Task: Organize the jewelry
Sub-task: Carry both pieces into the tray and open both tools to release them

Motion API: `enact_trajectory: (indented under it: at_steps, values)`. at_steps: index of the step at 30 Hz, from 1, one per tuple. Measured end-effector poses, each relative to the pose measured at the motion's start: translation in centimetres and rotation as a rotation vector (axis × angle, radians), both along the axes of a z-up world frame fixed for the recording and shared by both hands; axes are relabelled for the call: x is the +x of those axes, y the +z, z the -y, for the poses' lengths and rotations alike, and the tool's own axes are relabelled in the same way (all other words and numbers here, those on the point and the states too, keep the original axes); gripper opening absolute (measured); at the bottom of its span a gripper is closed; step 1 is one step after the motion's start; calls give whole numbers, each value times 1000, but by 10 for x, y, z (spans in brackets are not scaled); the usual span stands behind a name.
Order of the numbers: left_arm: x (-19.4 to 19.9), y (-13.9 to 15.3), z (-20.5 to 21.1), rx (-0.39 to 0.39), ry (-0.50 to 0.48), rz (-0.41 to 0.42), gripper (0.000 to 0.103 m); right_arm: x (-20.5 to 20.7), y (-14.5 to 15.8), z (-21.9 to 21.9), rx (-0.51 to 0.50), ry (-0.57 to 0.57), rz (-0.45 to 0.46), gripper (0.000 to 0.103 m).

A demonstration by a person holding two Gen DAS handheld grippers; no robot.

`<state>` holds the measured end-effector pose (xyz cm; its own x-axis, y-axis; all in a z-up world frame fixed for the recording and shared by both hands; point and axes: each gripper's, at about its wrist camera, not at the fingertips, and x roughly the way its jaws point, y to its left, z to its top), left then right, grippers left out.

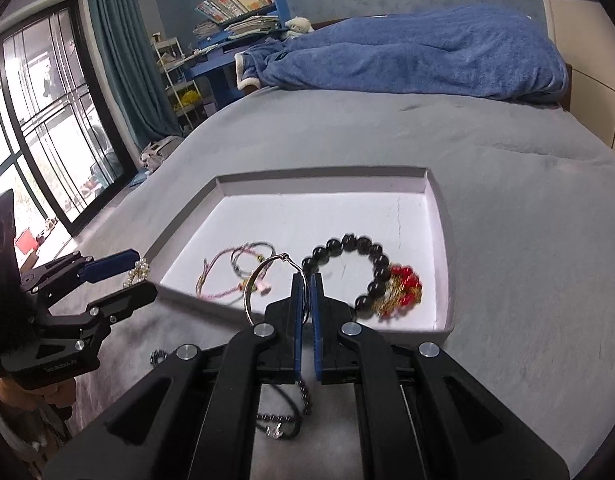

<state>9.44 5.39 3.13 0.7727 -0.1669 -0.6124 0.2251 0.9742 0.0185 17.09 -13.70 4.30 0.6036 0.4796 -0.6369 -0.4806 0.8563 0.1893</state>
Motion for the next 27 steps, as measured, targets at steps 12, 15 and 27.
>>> enact_trajectory:
  at_steps: [12, 15, 27]
  values:
    - [46, -9, -18, -35, 59, -40, 52, 36, -15, 9, -4, -78, -55, 4]
    - [57, -14, -19, -46, 67, -59, 52, 42, -23, 7, -24, -86, -68, 4]
    - [78, -37, -5, -6, 46, -128, 52, 52, -43, -2, -76, -91, -92, 4]
